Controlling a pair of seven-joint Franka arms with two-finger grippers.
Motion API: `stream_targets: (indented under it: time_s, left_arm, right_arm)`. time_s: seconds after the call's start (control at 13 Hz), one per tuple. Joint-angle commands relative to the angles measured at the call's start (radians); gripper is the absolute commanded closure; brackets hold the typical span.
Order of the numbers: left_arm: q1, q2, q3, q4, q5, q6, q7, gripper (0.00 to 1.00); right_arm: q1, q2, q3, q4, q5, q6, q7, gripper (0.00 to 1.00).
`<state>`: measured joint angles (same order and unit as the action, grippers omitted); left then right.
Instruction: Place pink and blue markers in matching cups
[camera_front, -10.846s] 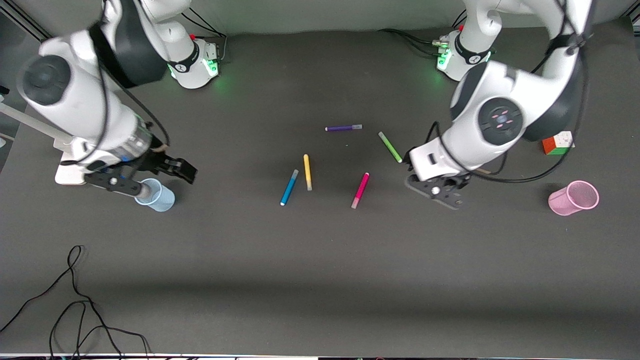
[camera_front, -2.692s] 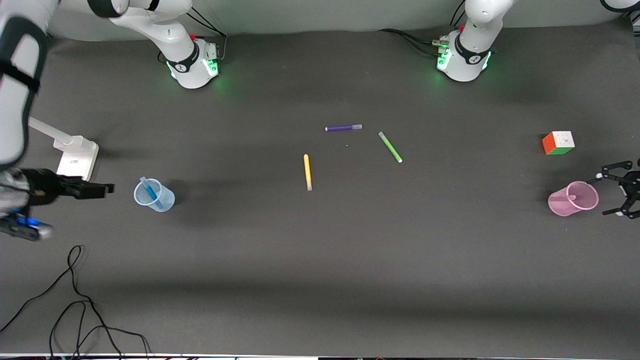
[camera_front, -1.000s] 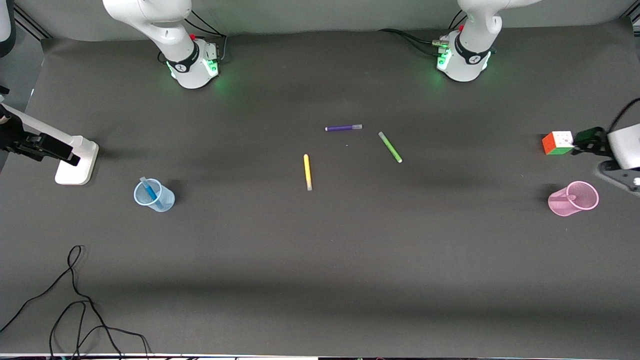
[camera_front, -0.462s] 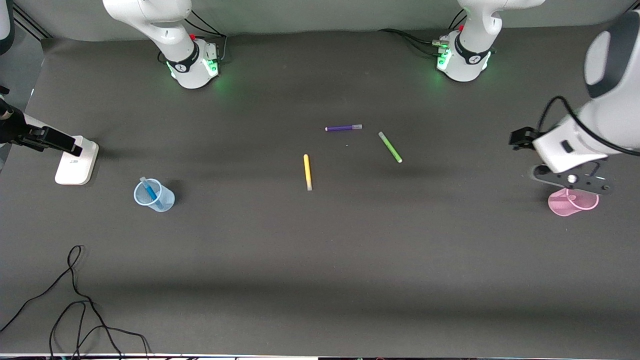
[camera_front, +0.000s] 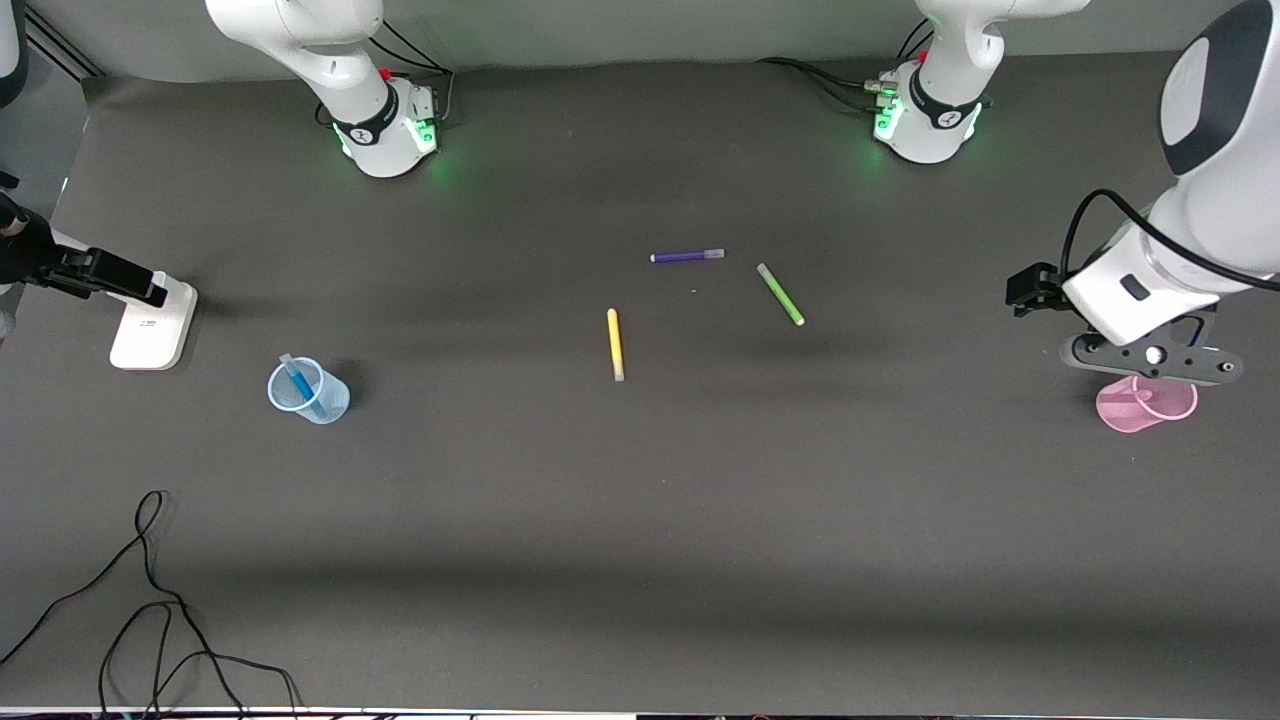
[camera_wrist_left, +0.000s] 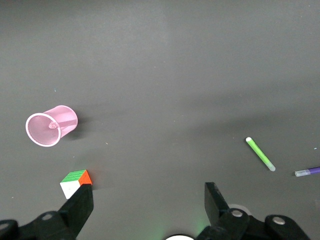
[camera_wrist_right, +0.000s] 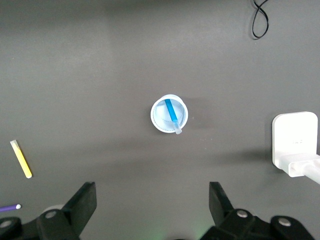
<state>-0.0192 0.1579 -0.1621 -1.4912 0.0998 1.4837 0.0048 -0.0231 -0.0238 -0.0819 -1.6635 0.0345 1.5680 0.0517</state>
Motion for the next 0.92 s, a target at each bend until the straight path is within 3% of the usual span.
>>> stream_targets:
  time_s: [0.0, 0.31, 0.85]
  left_arm:
    - [0.001, -0.072, 0.001, -0.105, -0.011, 0.039, -0.028, 0.01]
    - [0.027, -0.165, 0.007, -0.264, -0.011, 0.158, -0.016, 0.01]
    - [0.048, -0.198, 0.009, -0.242, -0.066, 0.17, 0.012, 0.01]
  right_arm:
    - [-0.008, -0.013, 0.008, 0.005, -0.024, -0.014, -0.05, 0.0]
    - [-0.008, -0.015, 0.005, 0.007, -0.027, -0.014, -0.095, 0.0]
    - [-0.008, -0.015, 0.007, 0.007, -0.053, -0.014, -0.098, 0.0]
